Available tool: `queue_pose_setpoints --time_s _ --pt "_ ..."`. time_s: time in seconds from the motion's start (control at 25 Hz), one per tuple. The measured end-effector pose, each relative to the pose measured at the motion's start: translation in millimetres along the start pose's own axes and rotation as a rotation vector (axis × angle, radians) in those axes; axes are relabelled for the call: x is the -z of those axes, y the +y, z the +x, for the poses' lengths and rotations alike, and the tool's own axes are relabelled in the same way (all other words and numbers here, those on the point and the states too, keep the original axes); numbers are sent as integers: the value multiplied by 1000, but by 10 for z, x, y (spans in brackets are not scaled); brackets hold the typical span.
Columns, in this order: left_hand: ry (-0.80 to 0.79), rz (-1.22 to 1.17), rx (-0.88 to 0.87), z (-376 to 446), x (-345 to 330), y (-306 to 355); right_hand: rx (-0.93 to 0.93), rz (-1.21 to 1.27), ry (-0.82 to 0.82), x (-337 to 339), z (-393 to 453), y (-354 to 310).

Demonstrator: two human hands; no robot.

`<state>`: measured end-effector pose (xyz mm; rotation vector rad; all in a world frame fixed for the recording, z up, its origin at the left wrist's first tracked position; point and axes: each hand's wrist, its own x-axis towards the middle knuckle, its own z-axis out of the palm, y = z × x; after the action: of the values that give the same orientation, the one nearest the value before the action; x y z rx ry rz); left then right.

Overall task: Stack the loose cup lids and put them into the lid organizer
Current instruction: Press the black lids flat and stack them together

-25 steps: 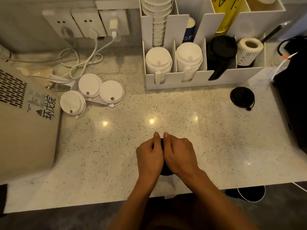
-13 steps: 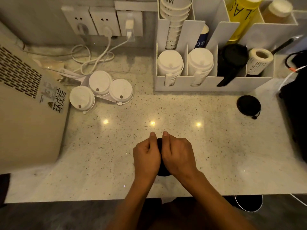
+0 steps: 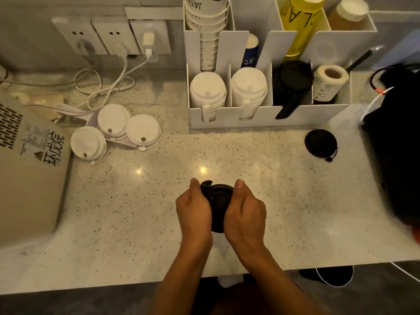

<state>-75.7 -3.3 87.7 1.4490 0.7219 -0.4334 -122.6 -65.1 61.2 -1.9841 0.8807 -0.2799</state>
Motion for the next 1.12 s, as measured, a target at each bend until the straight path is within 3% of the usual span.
queue_pose_setpoints --time_s 0.32,0.44,0.6,0.72,0.88,1.04,1.12 --pt "-433 240 -79 -324 -354 -188 -159 167 44 588 503 288" --pt "-499 307 -96 -497 -484 -390 -220 209 29 783 690 401" --pt "-397 326 -212 -540 -749 -548 -189 164 -194 958 844 631" --pt "-272 358 -263 -426 -885 -671 -70 -29 -327 1043 868 988" --pt "-62 512 -336 -354 -1155 -918 44 -266 -276 1150 975 1322" --pt "65 772 -520 -102 -1269 -1168 128 -356 -236 1127 1158 1476" --pt "113 883 -465 -25 -1271 -1279 147 -385 -235 1108 1198 1519"
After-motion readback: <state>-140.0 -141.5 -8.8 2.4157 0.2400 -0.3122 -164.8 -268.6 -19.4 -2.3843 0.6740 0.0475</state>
